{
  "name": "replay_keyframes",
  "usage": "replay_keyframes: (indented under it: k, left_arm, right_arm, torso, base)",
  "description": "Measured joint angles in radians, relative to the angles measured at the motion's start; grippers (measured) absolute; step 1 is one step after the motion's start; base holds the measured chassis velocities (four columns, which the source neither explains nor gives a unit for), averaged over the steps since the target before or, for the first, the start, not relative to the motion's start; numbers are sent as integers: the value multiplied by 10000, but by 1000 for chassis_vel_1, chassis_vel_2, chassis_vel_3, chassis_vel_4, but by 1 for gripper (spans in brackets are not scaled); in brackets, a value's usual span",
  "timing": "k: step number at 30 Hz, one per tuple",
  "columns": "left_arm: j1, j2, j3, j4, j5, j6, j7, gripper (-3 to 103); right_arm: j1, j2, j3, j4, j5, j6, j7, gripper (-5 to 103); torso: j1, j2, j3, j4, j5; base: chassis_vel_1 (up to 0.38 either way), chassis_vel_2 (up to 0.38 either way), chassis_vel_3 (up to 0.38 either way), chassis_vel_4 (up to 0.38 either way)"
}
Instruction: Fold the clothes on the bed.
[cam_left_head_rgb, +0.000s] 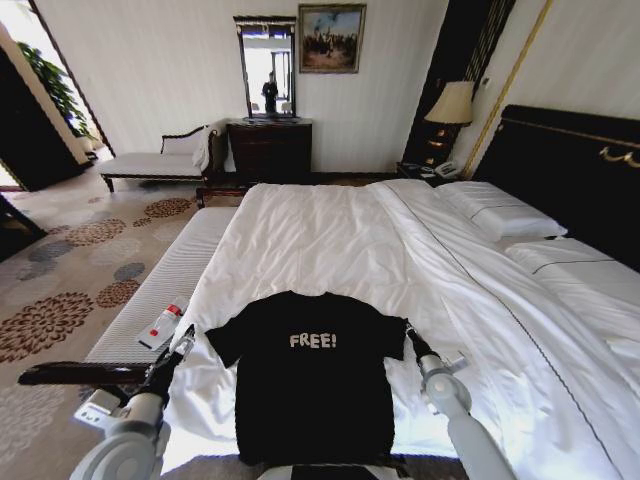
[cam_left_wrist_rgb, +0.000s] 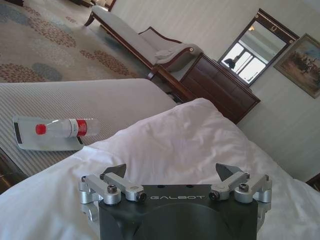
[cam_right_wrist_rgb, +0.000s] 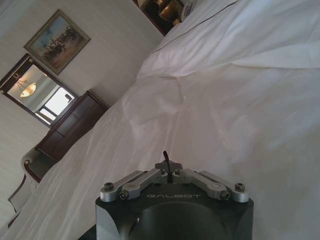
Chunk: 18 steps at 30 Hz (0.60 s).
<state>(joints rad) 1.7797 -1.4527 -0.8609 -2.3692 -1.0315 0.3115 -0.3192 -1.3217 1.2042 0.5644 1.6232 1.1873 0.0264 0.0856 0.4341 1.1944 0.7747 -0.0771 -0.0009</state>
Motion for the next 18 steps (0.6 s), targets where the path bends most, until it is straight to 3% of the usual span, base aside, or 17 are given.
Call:
replay_keyframes:
  k: [6,18]
  left_arm:
    - [95,-227,126,-64,208,-19,-8,100]
    - [364,-440,108,-103,486,-74,-16,100]
  right_arm:
    - [-59,356,-694,489,-215,31,-30,0]
    - [1304,829,-2379,-435,-773,410,-431,0]
  torso:
    - [-1,0,0,0,2]
    - [0,0,1,2,0]
  base:
    - [0,0,0,0]
    - [0,0,0,0]
